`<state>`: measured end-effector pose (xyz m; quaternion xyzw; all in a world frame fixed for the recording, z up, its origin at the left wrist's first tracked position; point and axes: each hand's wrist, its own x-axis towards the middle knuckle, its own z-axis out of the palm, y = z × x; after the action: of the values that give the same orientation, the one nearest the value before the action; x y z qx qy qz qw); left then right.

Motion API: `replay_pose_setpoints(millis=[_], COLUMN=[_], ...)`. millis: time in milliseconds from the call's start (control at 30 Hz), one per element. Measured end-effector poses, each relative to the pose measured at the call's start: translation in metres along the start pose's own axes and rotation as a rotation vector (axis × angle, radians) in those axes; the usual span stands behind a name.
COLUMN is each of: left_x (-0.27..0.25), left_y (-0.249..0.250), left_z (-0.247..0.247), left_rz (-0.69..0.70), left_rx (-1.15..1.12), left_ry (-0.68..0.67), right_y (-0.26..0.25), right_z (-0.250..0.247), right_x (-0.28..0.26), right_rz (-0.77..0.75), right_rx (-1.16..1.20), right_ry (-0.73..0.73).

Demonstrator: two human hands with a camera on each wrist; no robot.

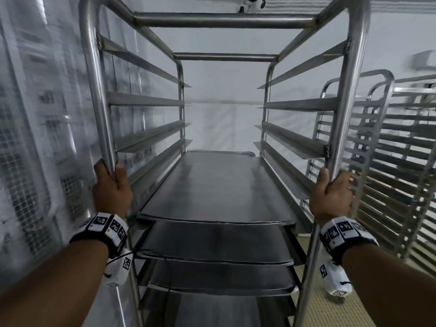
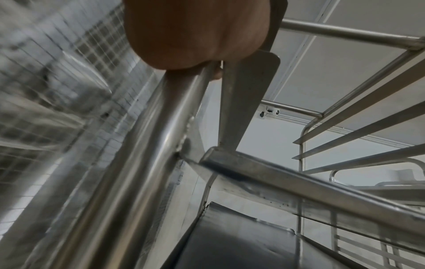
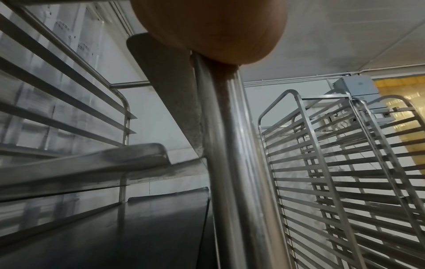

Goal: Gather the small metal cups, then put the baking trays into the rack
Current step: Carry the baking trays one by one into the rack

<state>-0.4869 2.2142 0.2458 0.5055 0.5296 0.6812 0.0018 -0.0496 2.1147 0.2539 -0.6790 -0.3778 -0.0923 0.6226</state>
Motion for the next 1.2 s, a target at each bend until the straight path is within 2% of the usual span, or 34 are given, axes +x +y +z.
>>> replay_pose_setpoints(millis=[267, 433, 633, 800, 967, 1200], left_x=[0.037, 0.078, 0.117, 0.154, 0.175, 0.210], left_y=[-0.025, -0.064, -0.088, -0.128, -0.135, -0.175], left_z=[0.086, 0.145, 0.206, 0.258, 0.294, 0.350], left_rz=[0.014, 0.090, 0.032, 0.046, 0.059, 0.107], left_rx=[-0.017, -0.044, -0.055, -0.051, -0.072, -0.062], left_ry=[0.025, 0.012, -0.045, -0.069, -0.066, -0.047], right_y=[0.027, 0.037, 0.045, 0.044, 0.055, 0.067], right_z=[0.093, 0.152, 0.227, 0.275, 0.321, 0.370], right_x=[0.062, 0.095, 0.126, 0.147, 0.165, 0.189], right_rz=[-0.041, -0.041, -0.030, 0.003, 0.016, -0.013], right_rx=[0.055, 0.026, 0.000, -0.011, -0.037, -0.034], right_ry=[0.061, 0.073, 0.113, 0.124, 0.120, 0.144])
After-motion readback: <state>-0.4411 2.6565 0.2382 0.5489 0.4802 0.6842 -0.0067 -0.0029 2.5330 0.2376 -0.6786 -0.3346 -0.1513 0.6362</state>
